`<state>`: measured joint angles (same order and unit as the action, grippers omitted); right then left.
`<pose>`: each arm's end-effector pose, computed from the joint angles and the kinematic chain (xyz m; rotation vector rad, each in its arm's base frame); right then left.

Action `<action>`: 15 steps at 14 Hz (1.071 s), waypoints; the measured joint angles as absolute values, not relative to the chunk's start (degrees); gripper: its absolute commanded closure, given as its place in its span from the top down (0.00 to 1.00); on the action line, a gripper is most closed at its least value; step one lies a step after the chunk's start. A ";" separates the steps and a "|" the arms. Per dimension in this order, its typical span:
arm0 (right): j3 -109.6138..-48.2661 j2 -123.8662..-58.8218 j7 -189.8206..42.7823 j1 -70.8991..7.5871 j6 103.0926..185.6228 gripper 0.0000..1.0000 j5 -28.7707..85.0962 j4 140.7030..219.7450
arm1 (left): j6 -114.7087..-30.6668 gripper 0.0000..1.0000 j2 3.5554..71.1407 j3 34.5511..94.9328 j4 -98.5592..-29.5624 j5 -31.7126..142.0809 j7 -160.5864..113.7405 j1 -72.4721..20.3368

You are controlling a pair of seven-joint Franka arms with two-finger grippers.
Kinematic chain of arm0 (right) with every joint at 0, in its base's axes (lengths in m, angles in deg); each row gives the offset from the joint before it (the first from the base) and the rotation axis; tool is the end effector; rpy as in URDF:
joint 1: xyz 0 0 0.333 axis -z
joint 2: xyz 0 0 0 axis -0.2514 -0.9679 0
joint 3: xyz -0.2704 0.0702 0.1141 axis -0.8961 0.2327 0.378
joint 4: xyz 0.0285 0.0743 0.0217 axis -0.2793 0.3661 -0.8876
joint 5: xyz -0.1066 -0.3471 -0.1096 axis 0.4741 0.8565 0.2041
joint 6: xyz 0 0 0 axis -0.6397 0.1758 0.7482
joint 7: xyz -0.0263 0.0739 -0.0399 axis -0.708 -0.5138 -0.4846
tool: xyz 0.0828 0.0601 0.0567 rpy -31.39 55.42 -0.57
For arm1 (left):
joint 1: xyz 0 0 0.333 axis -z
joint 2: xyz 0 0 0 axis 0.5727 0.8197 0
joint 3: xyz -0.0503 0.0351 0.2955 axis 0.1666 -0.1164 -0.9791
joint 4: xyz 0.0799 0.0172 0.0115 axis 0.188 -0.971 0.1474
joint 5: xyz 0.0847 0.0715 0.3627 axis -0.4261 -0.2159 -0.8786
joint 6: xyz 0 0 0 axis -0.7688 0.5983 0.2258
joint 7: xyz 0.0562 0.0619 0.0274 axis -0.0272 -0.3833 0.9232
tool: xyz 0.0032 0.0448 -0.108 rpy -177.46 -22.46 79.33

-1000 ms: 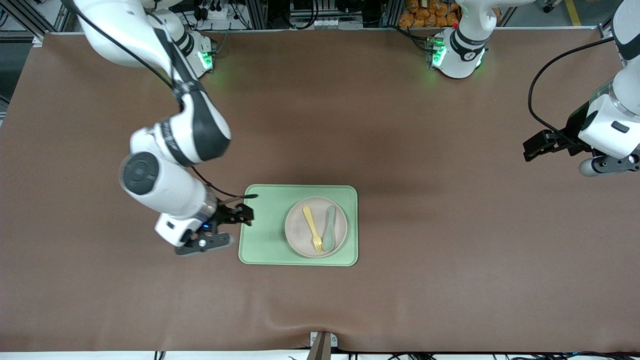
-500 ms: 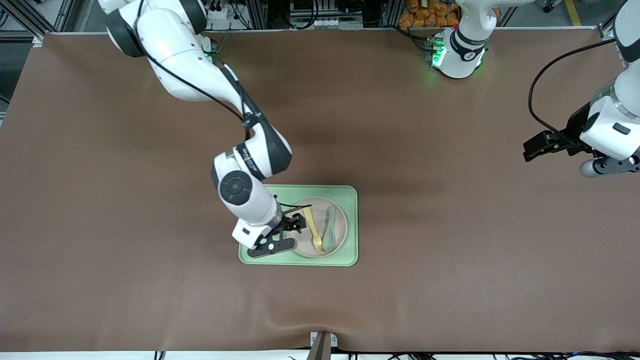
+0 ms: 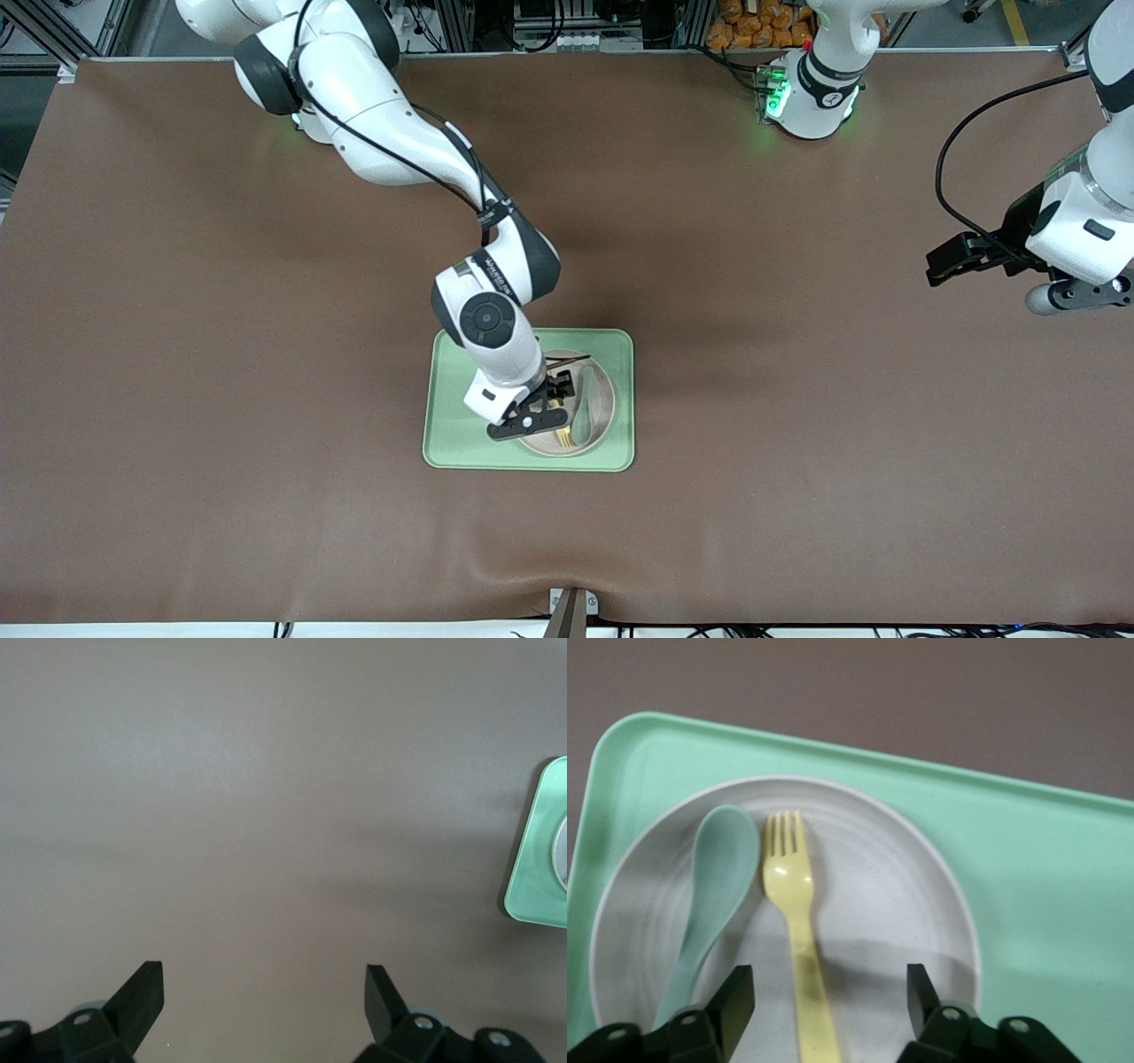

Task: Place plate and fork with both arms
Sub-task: 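Lower the right gripper and grasp the yellow fork's handle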

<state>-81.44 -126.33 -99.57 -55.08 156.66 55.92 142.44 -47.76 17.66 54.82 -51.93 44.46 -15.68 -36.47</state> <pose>0.6233 0.4483 0.2101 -3.0360 -0.2861 -0.1908 0.5694 -0.0604 0.5670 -3.1158 -0.2004 0.0307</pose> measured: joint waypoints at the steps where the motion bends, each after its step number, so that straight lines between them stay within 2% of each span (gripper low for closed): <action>1: -81.79 -126.44 -99.73 -55.69 156.60 0.75 56.26 142.40 | -47.76 1.00 17.66 54.82 -51.95 44.45 -15.68 -36.47; 8: -82.14 -127.95 -99.84 -56.15 155.28 0.67 59.93 142.41 | -47.76 1.00 17.66 54.82 -52.03 44.46 -15.70 -36.49; 14: -82.14 -128.29 -99.85 -56.60 155.31 0.65 59.97 142.30 | -47.76 1.00 17.65 54.82 -52.26 44.46 -15.70 -36.50; 15: -82.14 -128.29 -99.85 -56.61 155.30 0.61 59.98 142.29 | -47.76 1.00 17.65 54.82 -52.34 44.46 -15.70 -36.50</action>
